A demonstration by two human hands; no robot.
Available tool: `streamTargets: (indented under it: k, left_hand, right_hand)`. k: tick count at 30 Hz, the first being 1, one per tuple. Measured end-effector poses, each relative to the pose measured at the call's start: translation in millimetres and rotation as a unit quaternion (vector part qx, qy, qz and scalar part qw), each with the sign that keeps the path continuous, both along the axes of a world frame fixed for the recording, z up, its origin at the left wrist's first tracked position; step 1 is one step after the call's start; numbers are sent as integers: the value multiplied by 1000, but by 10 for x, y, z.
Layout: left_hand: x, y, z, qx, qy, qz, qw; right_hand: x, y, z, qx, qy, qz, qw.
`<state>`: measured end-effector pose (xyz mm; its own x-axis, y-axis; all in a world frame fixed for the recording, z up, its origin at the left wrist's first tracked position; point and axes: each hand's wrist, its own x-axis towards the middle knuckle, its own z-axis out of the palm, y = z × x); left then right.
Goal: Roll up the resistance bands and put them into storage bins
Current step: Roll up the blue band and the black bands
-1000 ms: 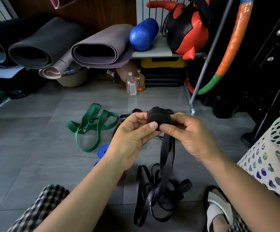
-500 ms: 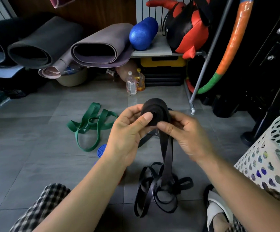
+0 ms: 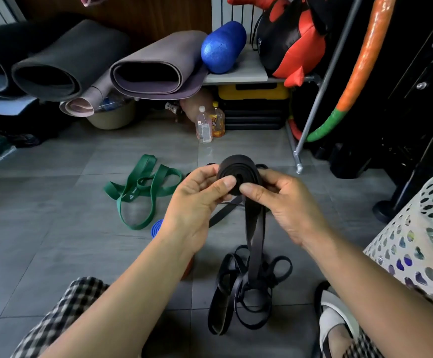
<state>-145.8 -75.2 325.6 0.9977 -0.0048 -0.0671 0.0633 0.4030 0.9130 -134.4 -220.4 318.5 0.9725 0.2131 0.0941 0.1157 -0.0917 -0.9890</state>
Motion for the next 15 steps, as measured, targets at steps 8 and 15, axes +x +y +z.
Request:
streamTargets:
  k: [8, 15]
  left_hand:
    - [5, 152, 57, 198, -68, -41, 977]
    - [41, 477, 44, 147, -15, 19, 989]
  right_hand:
    - [33, 38, 59, -184, -77, 24, 980]
    - [238, -223, -579, -185, 149, 135, 962]
